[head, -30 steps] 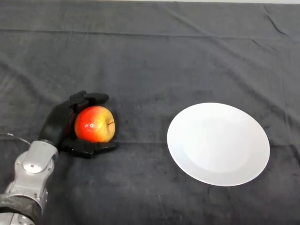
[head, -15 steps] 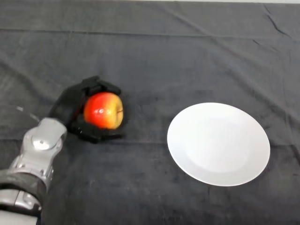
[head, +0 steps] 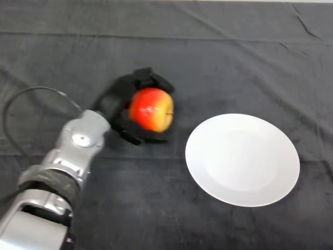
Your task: Move the apple to the plate
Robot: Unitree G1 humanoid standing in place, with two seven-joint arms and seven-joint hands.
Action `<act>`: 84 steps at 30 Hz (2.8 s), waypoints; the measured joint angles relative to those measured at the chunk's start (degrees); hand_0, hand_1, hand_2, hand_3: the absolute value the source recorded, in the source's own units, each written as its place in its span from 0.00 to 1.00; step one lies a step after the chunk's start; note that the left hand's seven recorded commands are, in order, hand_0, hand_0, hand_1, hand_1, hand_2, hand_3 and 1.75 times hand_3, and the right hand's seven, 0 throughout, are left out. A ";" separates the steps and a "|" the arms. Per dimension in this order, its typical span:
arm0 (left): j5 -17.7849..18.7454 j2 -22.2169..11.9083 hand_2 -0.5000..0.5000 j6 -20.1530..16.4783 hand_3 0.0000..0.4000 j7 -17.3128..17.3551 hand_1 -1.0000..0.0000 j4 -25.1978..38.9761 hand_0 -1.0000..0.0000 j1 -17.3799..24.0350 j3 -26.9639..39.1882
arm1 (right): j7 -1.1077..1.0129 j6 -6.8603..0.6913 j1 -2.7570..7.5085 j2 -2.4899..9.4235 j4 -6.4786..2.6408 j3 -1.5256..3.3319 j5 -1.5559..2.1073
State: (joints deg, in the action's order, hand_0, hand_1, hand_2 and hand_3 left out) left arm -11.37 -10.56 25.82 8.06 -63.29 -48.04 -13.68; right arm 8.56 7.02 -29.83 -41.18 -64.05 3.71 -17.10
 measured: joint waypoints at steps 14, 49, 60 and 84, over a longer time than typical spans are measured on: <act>-2.13 3.18 0.46 3.30 1.00 1.19 0.07 0.00 0.00 -1.43 -9.42 | -0.01 0.00 -0.03 -0.07 0.14 -0.03 0.01; -2.14 6.23 0.50 4.02 0.00 1.65 1.00 0.53 1.00 -5.47 -28.20 | -0.01 0.08 -0.15 -0.12 0.14 -0.06 0.01; -0.33 2.54 0.50 5.26 0.00 1.42 1.00 0.52 1.00 -5.48 -27.40 | -0.01 0.18 -0.21 -0.11 0.12 -0.05 0.01; 7.44 -10.91 0.50 8.31 0.00 0.62 1.00 -0.02 1.00 -3.15 -9.82 | -0.01 0.23 -0.23 -0.09 0.00 -0.03 0.01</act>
State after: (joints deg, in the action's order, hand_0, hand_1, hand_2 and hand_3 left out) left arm -3.93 -21.46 34.13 8.68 -63.31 -51.19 -23.50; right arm 8.55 7.25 -30.06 -41.27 -64.05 3.68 -17.09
